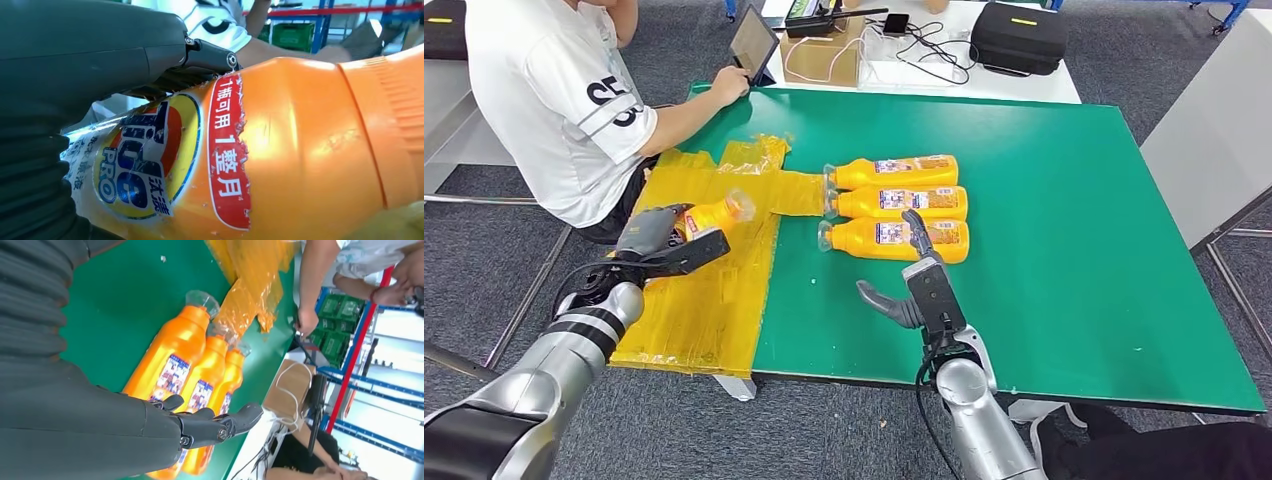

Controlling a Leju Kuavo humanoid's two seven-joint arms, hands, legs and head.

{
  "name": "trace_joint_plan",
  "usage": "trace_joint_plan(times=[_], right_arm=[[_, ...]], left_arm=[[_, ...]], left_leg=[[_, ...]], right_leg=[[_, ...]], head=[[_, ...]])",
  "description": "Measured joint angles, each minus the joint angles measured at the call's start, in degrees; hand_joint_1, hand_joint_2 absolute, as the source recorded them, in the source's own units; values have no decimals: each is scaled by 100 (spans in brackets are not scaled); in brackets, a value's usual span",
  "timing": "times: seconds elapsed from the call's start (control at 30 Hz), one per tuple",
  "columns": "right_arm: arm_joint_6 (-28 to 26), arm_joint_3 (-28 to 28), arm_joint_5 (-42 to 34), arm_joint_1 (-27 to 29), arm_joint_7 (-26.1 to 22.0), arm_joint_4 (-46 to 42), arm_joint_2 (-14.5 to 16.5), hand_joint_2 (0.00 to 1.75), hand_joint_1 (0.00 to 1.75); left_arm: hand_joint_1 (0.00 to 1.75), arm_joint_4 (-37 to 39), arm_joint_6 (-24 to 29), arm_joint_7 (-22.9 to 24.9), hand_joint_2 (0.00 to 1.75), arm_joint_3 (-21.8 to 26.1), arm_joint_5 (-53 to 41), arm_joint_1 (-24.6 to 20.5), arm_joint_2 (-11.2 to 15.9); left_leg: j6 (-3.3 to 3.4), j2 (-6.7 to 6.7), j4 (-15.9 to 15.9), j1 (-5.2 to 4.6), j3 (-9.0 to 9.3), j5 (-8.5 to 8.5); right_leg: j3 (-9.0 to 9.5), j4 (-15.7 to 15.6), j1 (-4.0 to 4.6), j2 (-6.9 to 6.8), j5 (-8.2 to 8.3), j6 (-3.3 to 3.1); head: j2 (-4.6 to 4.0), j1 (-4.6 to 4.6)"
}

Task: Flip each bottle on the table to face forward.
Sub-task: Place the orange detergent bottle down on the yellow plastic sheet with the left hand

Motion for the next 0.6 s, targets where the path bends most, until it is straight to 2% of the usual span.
trace_joint_plan(times=[0.3, 0.43, 0.47, 0.57, 0.6], right_arm=[[121, 101, -24, -99, -5, 13, 1, 175, 0], [165, 141, -45, -192, 2, 53, 15, 175, 0], [185, 162, -51, -225, 3, 69, 16, 175, 0], [253, 245, -74, -363, 4, 156, 16, 175, 0], [270, 270, -80, -410, 4, 194, 16, 175, 0]], left_arm=[[175, 245, -227, 115, 175, -481, -837, -294, 224], [175, 334, -567, -68, 175, -666, -1099, -399, 299], [165, 372, -740, -190, 175, -731, -1155, -433, 324], [39, 530, -1376, -585, 175, -931, -1261, -548, 384], [5, 581, -1517, -642, 175, -992, -1281, -576, 391]], left_leg=[[1, -6, 0, -2, -13, 0], [1, -6, 0, -1, -13, 1], [1, -5, 0, -1, -13, 1], [1, -3, 0, 0, -13, 1], [1, -4, 0, 0, -13, 2]], right_leg=[[-7, -2, -3, -1, 0, 0], [-8, -2, -2, -1, 0, 0], [-8, -1, -1, -1, 0, 0], [-10, -1, 0, -1, 0, 0], [-10, -1, -1, -1, 0, 0]], head=[[0, 1], [-1, 1], [-1, 1], [0, 1], [0, 1]])
